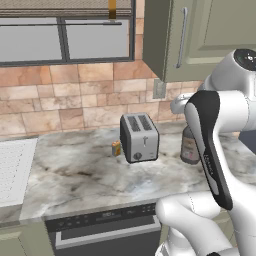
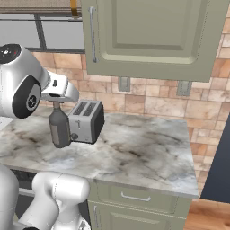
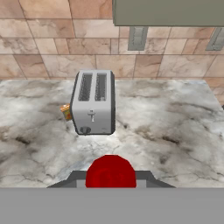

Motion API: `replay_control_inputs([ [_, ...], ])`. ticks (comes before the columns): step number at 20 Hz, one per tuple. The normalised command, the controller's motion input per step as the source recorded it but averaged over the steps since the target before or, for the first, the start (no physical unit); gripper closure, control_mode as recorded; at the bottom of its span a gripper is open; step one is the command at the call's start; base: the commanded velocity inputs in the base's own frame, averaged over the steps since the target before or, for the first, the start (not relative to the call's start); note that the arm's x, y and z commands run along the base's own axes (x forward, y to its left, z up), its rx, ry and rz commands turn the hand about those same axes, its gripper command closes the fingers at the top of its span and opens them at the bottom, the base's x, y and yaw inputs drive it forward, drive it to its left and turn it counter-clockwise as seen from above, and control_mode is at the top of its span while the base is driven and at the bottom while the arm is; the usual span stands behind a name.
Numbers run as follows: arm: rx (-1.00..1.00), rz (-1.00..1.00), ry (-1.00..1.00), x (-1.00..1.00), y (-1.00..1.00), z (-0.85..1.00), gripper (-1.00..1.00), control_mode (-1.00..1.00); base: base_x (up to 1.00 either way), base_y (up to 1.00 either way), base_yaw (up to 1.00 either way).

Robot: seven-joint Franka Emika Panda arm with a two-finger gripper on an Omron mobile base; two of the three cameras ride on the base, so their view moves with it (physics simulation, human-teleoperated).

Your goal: Move the drinks to the dining counter.

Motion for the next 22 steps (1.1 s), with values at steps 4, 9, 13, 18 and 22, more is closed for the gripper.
replay_control_inputs([
  [4, 0.0, 0.0, 0.0, 0.0, 0.0, 0.0, 1.0, -1.0, 0.0, 0.0, 0.0],
  [9, 0.0, 0.0, 0.0, 0.0, 0.0, 0.0, 1.0, 1.0, -0.14, 0.0, 0.0],
  [13, 0.0, 0.0, 0.0, 0.0, 0.0, 0.0, 1.0, 1.0, -0.38, 0.0, 0.0],
  [18, 0.0, 0.0, 0.0, 0.0, 0.0, 0.0, 1.0, 1.0, -0.47, 0.0, 0.03],
  [22, 0.0, 0.0, 0.0, 0.0, 0.0, 0.0, 1.0, 1.0, -0.45, 0.0, 0.04],
])
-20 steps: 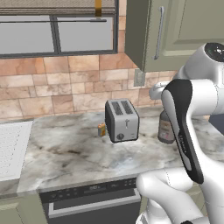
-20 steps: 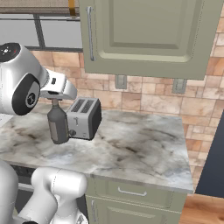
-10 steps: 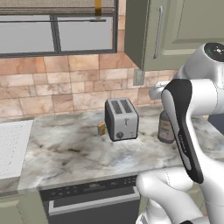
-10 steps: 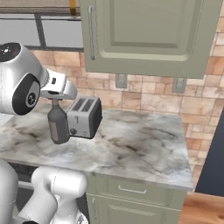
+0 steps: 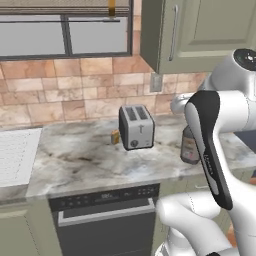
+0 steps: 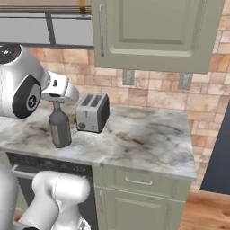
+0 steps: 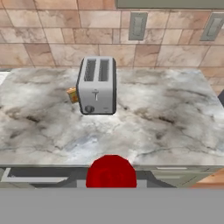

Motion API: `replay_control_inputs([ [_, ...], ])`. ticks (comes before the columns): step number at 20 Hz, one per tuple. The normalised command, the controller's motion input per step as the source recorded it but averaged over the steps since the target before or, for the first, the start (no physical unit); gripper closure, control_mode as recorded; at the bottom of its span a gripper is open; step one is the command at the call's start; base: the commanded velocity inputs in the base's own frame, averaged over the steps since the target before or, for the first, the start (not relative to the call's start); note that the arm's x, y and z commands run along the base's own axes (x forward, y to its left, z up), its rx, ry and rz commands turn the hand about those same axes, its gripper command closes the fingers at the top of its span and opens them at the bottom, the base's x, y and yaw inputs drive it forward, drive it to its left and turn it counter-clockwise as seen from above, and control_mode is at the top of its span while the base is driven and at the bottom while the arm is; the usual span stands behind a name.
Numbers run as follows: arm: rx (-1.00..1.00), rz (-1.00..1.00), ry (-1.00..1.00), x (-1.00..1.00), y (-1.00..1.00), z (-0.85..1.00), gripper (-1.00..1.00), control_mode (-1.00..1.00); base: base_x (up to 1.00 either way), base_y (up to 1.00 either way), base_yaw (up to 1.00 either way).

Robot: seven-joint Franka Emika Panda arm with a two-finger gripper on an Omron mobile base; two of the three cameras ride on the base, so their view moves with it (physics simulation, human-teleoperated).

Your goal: Move the drinks to the dining counter.

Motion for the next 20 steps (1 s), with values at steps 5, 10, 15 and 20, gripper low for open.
replay_control_inputs([
  [5, 0.0, 0.0, 0.0, 0.0, 0.0, 0.0, 1.0, 1.0, -0.46, 0.0, 0.03],
  [10, 0.0, 0.0, 0.0, 0.0, 0.0, 0.0, 1.0, 1.0, -0.39, 0.0, 0.12],
  [15, 0.0, 0.0, 0.0, 0.0, 0.0, 0.0, 1.0, 1.0, -0.3, 0.0, 0.22],
  [20, 0.0, 0.0, 0.0, 0.0, 0.0, 0.0, 1.0, 1.0, -0.23, 0.02, 0.29],
])
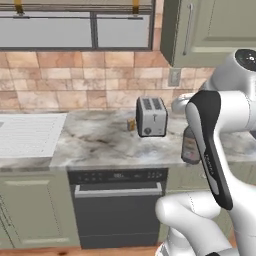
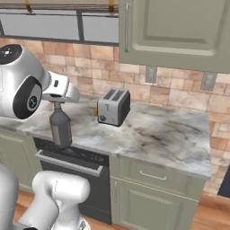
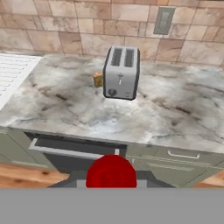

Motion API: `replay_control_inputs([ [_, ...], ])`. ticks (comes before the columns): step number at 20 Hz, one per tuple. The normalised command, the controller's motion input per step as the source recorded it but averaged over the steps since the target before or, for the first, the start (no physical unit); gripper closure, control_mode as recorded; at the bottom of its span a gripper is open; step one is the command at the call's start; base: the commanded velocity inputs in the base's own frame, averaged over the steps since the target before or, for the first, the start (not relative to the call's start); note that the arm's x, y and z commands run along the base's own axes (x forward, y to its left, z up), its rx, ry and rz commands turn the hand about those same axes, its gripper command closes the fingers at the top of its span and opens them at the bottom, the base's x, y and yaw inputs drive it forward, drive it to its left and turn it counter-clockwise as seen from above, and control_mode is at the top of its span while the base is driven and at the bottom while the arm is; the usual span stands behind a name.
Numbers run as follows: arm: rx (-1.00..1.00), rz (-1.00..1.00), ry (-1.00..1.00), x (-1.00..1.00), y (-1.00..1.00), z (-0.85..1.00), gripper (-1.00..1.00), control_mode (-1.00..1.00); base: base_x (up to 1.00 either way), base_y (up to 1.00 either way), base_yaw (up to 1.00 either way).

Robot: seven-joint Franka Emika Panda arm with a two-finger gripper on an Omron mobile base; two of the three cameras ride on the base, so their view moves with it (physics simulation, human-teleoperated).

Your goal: Move the drinks to the dining counter.

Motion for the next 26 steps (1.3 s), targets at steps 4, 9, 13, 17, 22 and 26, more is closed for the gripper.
replay_control_inputs([
  [4, 0.0, 0.0, 0.0, 0.0, 0.0, 0.0, 1.0, 1.0, -0.18, 0.07, 0.31],
  [9, 0.0, 0.0, 0.0, 0.0, 0.0, 0.0, 1.0, 1.0, -0.21, 0.04, 0.34],
  [13, 0.0, 0.0, 0.0, 0.0, 0.0, 0.0, 1.0, 1.0, -0.23, 0.0, 0.38],
  [17, 0.0, 0.0, 0.0, 0.0, 0.0, 0.0, 1.0, 1.0, -0.24, 0.0, 0.39],
  [22, 0.0, 0.0, 0.0, 0.0, 0.0, 0.0, 1.0, 1.0, -0.24, 0.01, 0.38],
  [26, 0.0, 0.0, 0.0, 0.0, 0.0, 0.0, 1.0, 1.0, -0.27, 0.01, 0.37],
])
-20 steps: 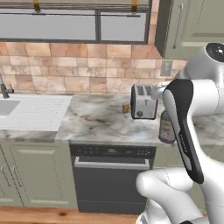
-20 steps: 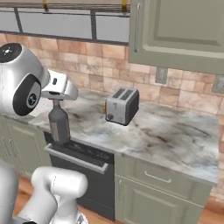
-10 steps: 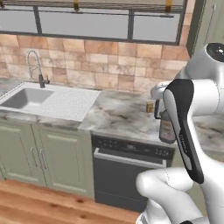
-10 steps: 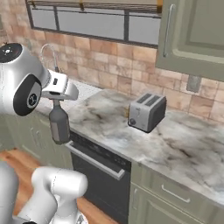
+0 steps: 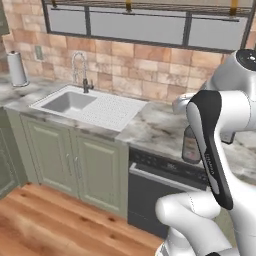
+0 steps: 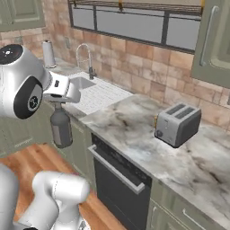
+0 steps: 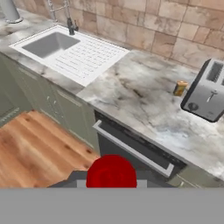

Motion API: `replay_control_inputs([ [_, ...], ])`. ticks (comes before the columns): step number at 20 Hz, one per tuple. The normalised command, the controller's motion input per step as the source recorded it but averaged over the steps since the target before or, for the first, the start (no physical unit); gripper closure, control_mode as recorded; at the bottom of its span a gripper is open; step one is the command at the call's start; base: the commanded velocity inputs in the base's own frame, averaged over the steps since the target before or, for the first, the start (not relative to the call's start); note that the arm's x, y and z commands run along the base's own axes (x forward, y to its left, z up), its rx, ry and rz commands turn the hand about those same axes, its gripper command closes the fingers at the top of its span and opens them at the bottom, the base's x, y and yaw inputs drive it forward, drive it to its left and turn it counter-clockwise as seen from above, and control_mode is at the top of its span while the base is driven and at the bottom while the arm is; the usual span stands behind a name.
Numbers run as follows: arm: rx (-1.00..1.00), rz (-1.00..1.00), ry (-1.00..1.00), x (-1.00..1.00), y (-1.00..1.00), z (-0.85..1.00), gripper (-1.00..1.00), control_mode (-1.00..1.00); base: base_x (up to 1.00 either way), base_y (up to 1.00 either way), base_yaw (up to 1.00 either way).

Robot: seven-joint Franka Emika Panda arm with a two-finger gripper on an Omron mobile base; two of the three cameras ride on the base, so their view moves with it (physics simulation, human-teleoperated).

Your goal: Move the drinks to the dining counter.

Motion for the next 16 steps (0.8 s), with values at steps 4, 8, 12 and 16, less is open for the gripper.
replay_control_inputs([
  [4, 0.0, 0.0, 0.0, 0.0, 0.0, 0.0, 1.0, 1.0, -0.27, 0.0, 0.37],
  [8, 0.0, 0.0, 0.0, 0.0, 0.0, 0.0, 1.0, 1.0, -0.26, 0.0, 0.39],
  [12, 0.0, 0.0, 0.0, 0.0, 0.0, 0.0, 1.0, 1.0, -0.26, 0.0, 0.38],
  [16, 0.0, 0.0, 0.0, 0.0, 0.0, 0.0, 1.0, 1.0, -0.28, 0.01, 0.37],
])
